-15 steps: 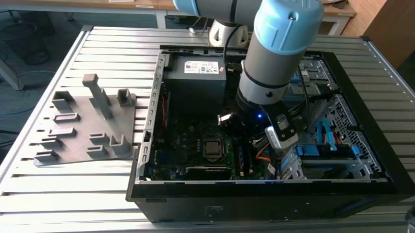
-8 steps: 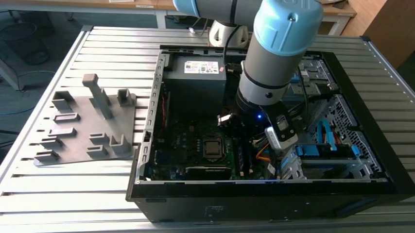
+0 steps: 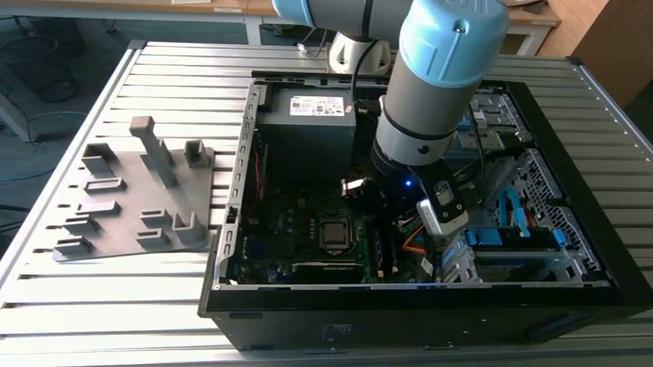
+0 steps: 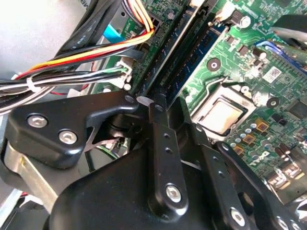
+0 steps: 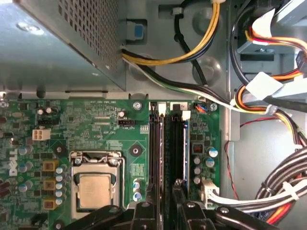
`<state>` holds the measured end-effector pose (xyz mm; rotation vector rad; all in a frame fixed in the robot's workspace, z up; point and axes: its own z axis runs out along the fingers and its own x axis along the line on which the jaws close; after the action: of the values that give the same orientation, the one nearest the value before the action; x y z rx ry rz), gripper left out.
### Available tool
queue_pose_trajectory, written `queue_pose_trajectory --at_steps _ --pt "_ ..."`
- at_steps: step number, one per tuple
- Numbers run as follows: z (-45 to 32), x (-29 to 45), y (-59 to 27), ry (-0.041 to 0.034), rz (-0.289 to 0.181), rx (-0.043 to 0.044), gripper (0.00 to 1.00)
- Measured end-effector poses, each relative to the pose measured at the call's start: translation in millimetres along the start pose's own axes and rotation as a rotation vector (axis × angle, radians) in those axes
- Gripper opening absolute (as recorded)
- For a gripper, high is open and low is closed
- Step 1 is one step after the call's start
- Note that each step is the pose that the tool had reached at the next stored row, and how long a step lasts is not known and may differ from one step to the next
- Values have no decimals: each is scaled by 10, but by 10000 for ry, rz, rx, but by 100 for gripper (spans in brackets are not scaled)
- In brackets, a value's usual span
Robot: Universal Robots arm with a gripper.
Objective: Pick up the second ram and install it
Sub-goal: 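Insert the second ram into the second slot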
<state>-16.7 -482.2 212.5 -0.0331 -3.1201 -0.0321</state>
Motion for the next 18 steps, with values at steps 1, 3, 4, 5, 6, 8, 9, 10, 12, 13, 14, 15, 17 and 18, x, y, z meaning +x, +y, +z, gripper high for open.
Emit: queue_pose_trajectory --at_steps 1,3,4,5,6,8,9,10,12,13,14,15,17,18 --pt "-32 1 1 -2 0 -1 27" --pt "-121 4 3 -5 0 -1 27" --pt "-166 5 4 -5 -1 -1 27" --pt "-211 6 5 -6 -1 -2 27" --pt "-256 7 6 -6 -1 0 27" --pt "-345 12 14 -7 1 -1 27" --pt "-385 14 19 -9 0 -1 26" --pt "-431 15 25 -10 -1 -2 26" --pt "-512 18 36 -12 -1 -1 14" --pt "-552 19 44 -13 0 0 14" --pt "-588 21 49 -15 -1 0 10" --pt "-611 21 50 -15 -1 2 10" --pt "-616 21 51 -17 -2 -2 10" --pt "-615 22 51 -17 -2 -3 10"
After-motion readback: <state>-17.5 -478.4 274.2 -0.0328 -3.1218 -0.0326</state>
